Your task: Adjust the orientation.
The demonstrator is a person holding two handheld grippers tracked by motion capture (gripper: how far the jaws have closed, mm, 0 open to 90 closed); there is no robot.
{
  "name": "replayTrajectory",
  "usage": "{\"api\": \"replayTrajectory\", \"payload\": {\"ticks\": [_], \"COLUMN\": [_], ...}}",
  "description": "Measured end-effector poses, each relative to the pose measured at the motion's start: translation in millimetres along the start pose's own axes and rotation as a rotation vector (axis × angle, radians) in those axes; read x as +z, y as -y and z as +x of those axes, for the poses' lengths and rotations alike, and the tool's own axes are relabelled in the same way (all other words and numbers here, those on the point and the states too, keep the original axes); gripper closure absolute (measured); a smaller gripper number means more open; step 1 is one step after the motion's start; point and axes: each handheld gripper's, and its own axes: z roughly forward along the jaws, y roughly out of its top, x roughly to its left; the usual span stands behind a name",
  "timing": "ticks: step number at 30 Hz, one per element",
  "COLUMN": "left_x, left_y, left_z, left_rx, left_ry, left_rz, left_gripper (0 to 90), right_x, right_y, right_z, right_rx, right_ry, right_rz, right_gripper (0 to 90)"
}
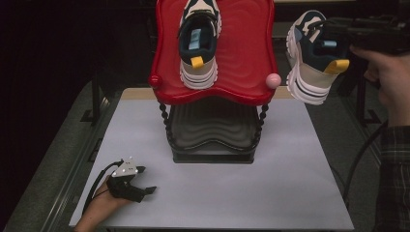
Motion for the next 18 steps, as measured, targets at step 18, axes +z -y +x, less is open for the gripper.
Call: {"api": "replayTrajectory", "payload": {"ticks": [18], "left_x": [0.3], "left_y": [0.1], "left_z": [-0.1], "left_rx": [-0.002], "left_ry": [-0.001], "left_rz": [-0.003], "left_gripper": [13.3], "right_x": [41.0], "right_y": [-54.4], "right_z": [27.5], "right_rx": [-0.069], "right_ry": [-0.075], "right_rz": [-0.042], "right_gripper": [66.6]}}
